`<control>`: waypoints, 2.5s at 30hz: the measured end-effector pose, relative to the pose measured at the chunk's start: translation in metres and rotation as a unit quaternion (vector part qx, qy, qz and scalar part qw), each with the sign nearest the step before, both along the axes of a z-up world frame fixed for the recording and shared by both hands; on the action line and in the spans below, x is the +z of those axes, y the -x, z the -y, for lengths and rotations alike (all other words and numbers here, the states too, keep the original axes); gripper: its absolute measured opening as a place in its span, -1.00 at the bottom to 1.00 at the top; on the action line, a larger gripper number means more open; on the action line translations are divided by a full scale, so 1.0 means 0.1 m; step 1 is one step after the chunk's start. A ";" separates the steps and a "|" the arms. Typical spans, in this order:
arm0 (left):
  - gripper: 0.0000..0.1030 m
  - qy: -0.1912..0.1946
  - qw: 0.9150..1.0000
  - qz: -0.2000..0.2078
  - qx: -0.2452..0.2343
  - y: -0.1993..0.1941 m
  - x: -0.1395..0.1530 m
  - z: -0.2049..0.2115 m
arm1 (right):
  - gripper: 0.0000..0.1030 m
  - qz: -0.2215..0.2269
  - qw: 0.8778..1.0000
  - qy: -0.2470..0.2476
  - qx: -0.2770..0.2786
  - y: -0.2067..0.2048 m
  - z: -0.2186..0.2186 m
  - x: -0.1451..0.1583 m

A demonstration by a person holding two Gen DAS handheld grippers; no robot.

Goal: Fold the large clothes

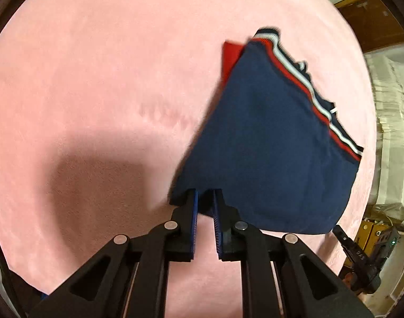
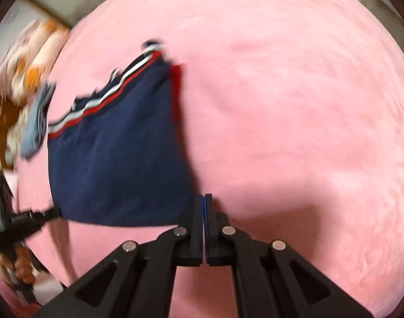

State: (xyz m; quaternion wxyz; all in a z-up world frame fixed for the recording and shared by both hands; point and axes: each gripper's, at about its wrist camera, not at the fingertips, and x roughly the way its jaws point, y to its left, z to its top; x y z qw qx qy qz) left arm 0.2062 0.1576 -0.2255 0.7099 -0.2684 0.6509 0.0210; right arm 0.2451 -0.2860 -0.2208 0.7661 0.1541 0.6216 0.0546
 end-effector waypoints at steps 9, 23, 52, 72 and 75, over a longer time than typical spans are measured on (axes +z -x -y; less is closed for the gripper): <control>-0.79 0.059 0.989 0.099 -0.096 -0.45 0.33 0.76 | -1.00 0.088 0.984 -0.135 0.075 -0.12 -0.68 0.13; -0.81 0.083 0.987 0.127 -0.057 -1.20 -0.18 0.93 | -1.00 0.113 0.982 -0.126 0.087 -1.21 -1.15 -0.33; -0.40 -0.065 0.989 0.127 0.039 -0.77 0.24 0.08 | -1.00 0.140 0.984 -0.088 0.072 -0.78 -1.10 0.22; 0.35 -0.033 0.994 0.052 0.086 0.18 -0.02 -0.01 | -1.00 0.049 0.994 -0.057 0.075 -0.47 -1.46 -0.23; 0.39 -0.046 0.996 0.041 0.069 0.15 -0.08 0.00 | -1.00 0.049 0.994 -0.062 0.078 -0.47 -1.44 -0.24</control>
